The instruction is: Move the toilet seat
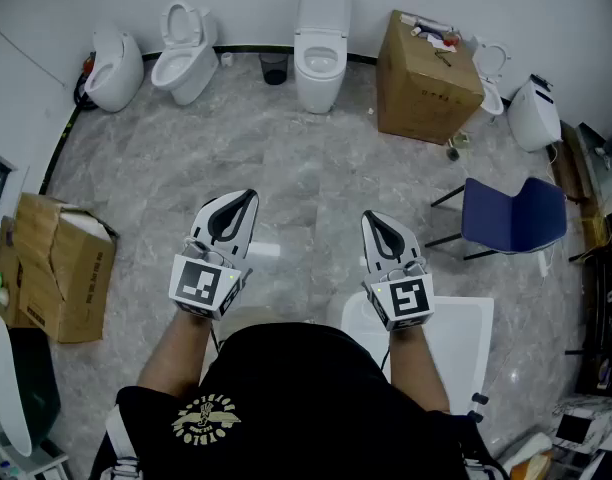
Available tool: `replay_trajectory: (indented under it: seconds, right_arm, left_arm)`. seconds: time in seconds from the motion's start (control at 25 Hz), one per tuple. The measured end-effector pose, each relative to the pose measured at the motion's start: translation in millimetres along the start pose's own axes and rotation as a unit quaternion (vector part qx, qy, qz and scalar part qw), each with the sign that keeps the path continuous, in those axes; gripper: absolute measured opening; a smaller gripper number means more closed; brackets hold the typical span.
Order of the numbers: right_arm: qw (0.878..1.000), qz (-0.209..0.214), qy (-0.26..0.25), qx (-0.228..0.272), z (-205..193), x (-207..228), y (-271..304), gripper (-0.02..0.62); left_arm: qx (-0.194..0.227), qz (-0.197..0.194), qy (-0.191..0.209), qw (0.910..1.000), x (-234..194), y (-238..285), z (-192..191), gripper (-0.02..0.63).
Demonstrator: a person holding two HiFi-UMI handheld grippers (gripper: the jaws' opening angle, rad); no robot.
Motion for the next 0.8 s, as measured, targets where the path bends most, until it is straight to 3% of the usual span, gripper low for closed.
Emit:
replay_trajectory:
  seconds: [0.24,0.44,0.68,0.72,0.8]
  right_arm:
    - [1.0,0.009,0.001,-0.006,-8,13,-3,0.028]
    - [0.999,0.052,-0.005,-0.008,-9,16,1,0.028]
    - [1.0,0.027,-0.009,-0.012,-17,26,20,0.033]
    - [1.0,0.023,-0.006,-0.012,-19,27,25,0.051]
    - [1.0,0.022,0.004,-0.011,-23,28,36,0.171]
  left_arm:
    - [-0.007,0.003,0.013,0.9999,13,12,-10,0.025]
    - [-0.028,0.008,0.027,0.9992,14,23,-26,0.025]
    - [-0.025,0.048,0.023,0.9983,-20,23,-33,0.027]
    - [-0.027,0.047,0.019,0.9983,-27,25,-37,0.052]
    - [-0.039,0.039,0.009,0.9985,-40,30,-47,0.194]
Point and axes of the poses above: the fingertips, and each gripper's own axes: y forward along the fingers, x to its right, z out of its top, the point moved 5 cm from there along -y, backward along the fingers, and after that the axes turned 14 degrees about x, right-handed, at the moved point
